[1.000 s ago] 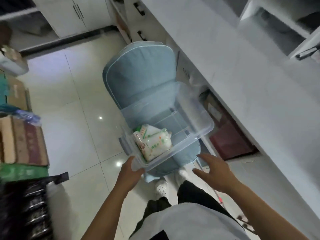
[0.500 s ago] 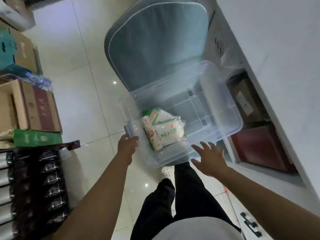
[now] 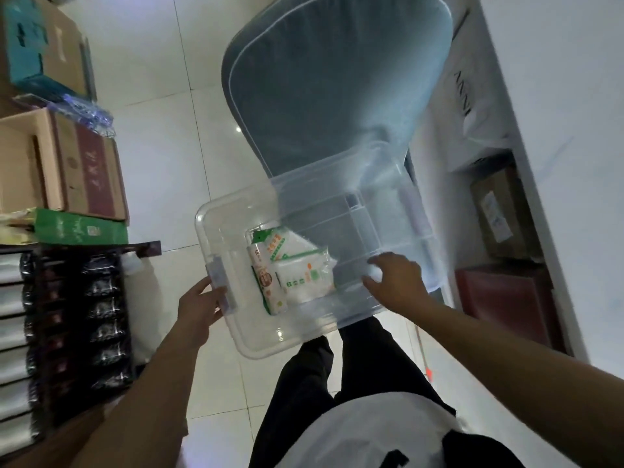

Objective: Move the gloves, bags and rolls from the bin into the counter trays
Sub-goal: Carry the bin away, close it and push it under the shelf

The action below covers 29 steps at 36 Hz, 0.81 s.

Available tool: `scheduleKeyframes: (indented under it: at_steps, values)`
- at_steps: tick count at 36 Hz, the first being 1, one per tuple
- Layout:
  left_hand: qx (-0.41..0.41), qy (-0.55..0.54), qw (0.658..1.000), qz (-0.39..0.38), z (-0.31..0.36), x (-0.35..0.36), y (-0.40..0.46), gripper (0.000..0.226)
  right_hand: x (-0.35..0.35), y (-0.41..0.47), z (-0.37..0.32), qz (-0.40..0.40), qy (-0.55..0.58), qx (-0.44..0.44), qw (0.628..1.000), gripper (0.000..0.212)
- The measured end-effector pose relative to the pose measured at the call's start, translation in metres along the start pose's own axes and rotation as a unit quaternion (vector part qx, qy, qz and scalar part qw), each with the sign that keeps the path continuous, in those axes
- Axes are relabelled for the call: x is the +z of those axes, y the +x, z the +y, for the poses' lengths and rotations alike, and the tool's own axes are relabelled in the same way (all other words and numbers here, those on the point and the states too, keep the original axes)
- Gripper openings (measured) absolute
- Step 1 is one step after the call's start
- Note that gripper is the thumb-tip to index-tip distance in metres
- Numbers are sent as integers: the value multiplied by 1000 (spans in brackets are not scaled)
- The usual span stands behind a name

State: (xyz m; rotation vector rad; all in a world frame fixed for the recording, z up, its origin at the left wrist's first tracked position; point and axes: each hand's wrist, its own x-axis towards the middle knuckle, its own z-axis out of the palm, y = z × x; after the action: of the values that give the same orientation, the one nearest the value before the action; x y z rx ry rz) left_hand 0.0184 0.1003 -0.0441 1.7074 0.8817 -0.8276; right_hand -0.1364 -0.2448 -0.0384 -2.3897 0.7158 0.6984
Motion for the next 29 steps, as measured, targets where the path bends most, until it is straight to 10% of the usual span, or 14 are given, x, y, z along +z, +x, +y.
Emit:
scheduleKeyframes:
  at_steps: [6,14,29]
  values:
    - [-6,25,997,68,0,-39,11,56,-38,67,8,111,148,146,972,72]
    - [20,58,995,77,19,-43,8,55,-63,108,6,-8,464,292,836,52]
    - [71,157,984,-36,57,-77,20,36,0,-40,13,108,533,328,773,14]
